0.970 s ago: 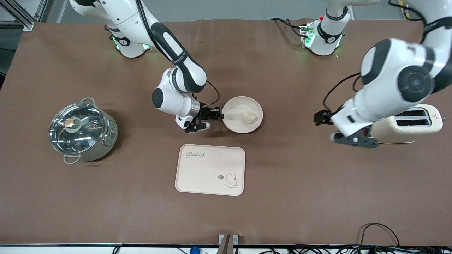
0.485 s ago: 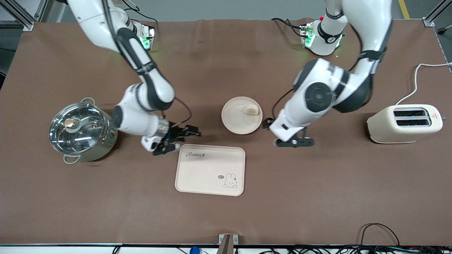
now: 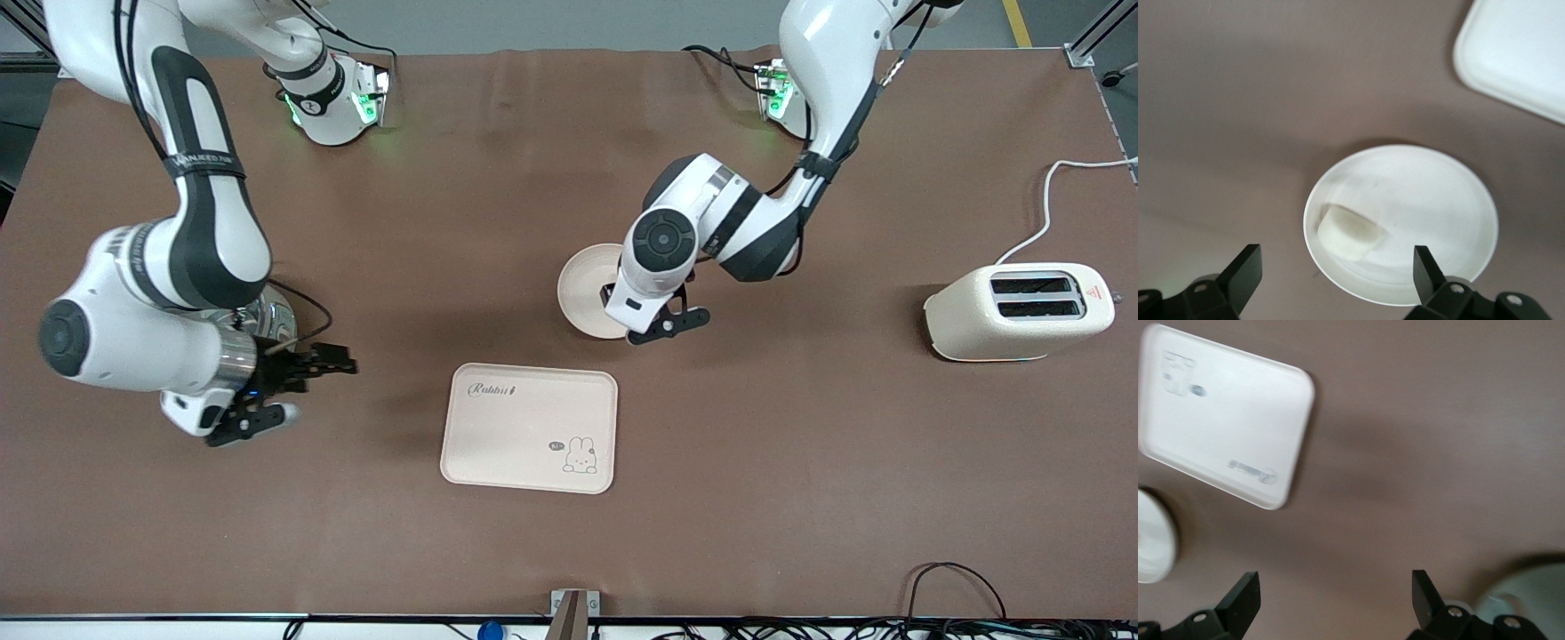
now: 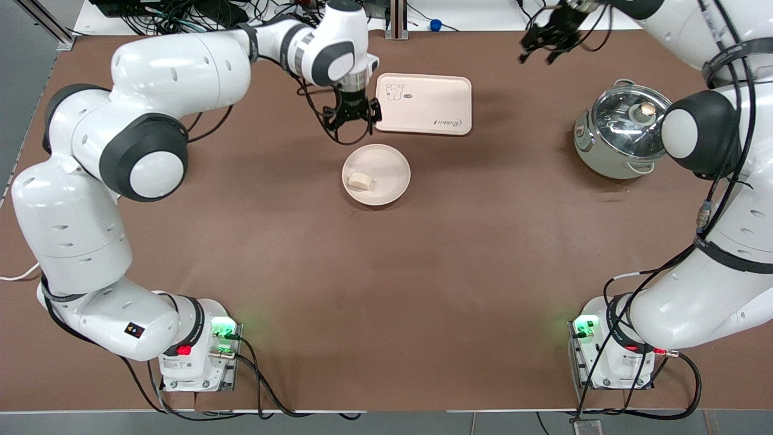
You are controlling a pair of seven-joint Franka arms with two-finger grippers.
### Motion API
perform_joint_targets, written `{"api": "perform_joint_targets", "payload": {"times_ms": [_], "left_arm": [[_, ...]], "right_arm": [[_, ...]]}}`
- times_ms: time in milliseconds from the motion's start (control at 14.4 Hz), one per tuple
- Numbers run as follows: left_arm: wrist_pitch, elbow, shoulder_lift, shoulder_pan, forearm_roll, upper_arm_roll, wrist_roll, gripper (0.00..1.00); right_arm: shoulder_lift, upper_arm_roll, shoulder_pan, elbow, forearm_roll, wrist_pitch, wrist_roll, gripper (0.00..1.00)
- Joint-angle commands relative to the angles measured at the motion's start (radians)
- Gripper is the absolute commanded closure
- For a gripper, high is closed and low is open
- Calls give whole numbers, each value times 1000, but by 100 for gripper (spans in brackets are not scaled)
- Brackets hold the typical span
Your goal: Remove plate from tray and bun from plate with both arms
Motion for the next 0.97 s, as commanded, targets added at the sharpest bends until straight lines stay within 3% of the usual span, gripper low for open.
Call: {"api": "perform_joint_targets", "payload": {"times_ms": [0, 139, 416, 554, 901], "left_arm": [[77, -96, -24, -30, 16, 5, -178, 0], [166, -162, -22, -53, 27, 5, -252, 2], [198, -192, -12, -57, 33, 5, -368, 19], [200, -189, 2, -57, 34, 5, -416, 25], [201, -175, 39, -53, 34, 7, -470, 28]], "right_arm": [[-69, -25, 3, 84, -145, -151, 8, 0], [-123, -97, 8, 112, -150, -213, 80, 0], [-274, -140, 2, 86, -183, -270, 126, 0], [-322, -149, 2, 69, -199, -270, 132, 0], [-390, -148, -3, 66, -230, -334, 246, 0]]}}
